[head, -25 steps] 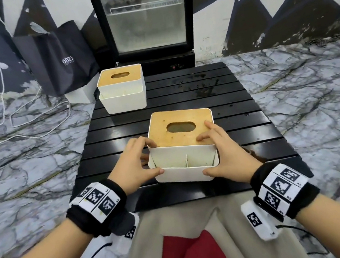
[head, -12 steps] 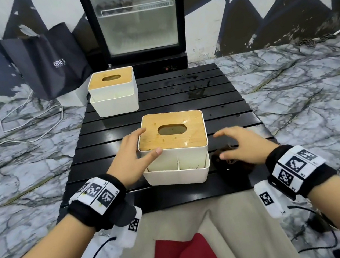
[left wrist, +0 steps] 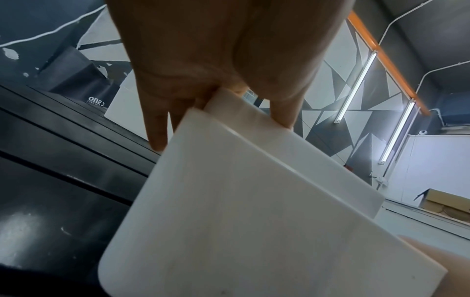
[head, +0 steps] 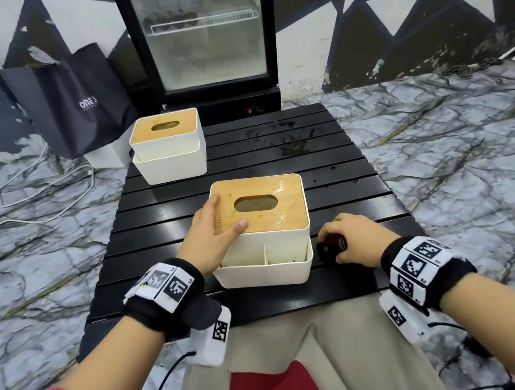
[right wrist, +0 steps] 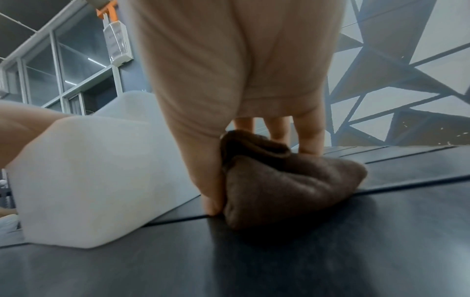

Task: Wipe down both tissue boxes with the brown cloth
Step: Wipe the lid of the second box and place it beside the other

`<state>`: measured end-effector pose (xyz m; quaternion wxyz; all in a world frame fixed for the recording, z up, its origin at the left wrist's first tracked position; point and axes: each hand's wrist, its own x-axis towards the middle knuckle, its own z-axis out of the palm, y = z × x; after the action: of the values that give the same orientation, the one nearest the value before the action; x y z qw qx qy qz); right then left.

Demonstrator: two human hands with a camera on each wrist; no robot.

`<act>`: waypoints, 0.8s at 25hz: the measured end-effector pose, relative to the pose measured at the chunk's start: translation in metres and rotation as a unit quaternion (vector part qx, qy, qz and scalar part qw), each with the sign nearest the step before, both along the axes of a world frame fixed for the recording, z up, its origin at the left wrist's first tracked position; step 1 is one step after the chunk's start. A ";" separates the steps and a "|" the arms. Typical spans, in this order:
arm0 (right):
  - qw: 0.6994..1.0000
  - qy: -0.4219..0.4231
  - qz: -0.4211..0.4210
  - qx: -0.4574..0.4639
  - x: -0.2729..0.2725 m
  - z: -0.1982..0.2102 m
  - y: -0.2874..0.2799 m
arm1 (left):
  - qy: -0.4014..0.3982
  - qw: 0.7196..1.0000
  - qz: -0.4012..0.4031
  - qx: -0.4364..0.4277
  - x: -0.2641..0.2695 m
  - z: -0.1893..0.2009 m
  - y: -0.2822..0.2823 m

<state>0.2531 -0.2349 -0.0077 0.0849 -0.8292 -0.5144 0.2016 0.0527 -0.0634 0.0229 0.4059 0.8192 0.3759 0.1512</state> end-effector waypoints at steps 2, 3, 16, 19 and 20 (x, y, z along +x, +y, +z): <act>1.000 -0.003 -0.003 0.015 0.001 0.000 0.000 | -0.009 1.000 0.001 -0.006 -0.001 -0.002 0.001; 1.000 -0.001 -0.004 0.022 0.001 0.000 0.000 | -0.013 1.000 0.001 -0.011 -0.001 -0.002 0.001; 0.942 0.088 -0.030 0.321 -0.009 0.071 0.030 | 0.029 0.999 0.014 -0.004 0.017 0.017 0.009; 0.965 0.036 0.008 0.260 -0.012 0.063 0.048 | 0.046 0.998 0.038 0.016 0.027 0.015 0.009; 0.970 0.027 0.016 0.242 -0.011 0.058 0.051 | 0.047 0.998 0.048 0.019 0.030 0.013 0.009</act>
<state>0.2418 -0.1838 0.0503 0.2932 -0.7701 -0.5585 0.0946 0.0824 -0.0544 0.0357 0.3644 0.8139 0.4306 0.1391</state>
